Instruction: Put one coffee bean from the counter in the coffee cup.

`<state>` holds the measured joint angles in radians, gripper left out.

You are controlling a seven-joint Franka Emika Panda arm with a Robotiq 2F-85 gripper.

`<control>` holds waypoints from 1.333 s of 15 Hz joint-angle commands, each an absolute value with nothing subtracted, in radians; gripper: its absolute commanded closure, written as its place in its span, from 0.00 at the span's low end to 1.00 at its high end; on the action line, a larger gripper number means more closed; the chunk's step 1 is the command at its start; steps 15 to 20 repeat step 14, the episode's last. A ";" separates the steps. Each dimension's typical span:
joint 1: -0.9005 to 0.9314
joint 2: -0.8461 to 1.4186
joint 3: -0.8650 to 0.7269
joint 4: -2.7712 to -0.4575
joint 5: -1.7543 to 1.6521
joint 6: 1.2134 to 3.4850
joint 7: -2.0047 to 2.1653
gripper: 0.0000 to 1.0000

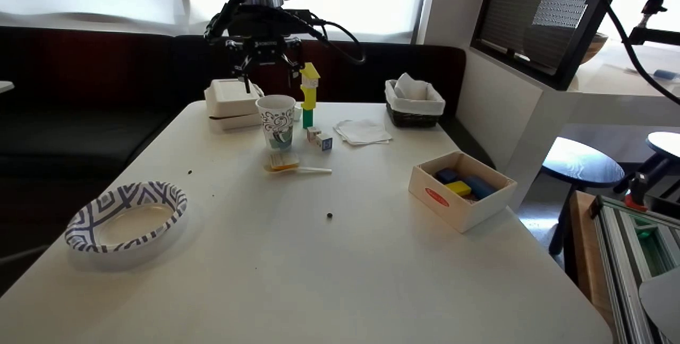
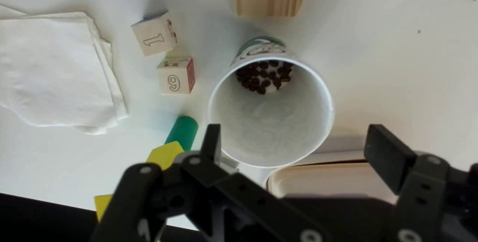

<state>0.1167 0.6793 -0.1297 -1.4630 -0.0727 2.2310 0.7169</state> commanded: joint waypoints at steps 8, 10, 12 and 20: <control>0.109 0.590 0.030 -1.509 0.044 2.080 0.372 0.00; 0.102 0.590 0.047 -1.500 0.070 2.042 0.313 0.00; 0.126 0.611 0.022 -1.472 0.045 2.063 0.357 0.00; 0.123 0.610 0.025 -1.472 0.050 2.056 0.339 0.00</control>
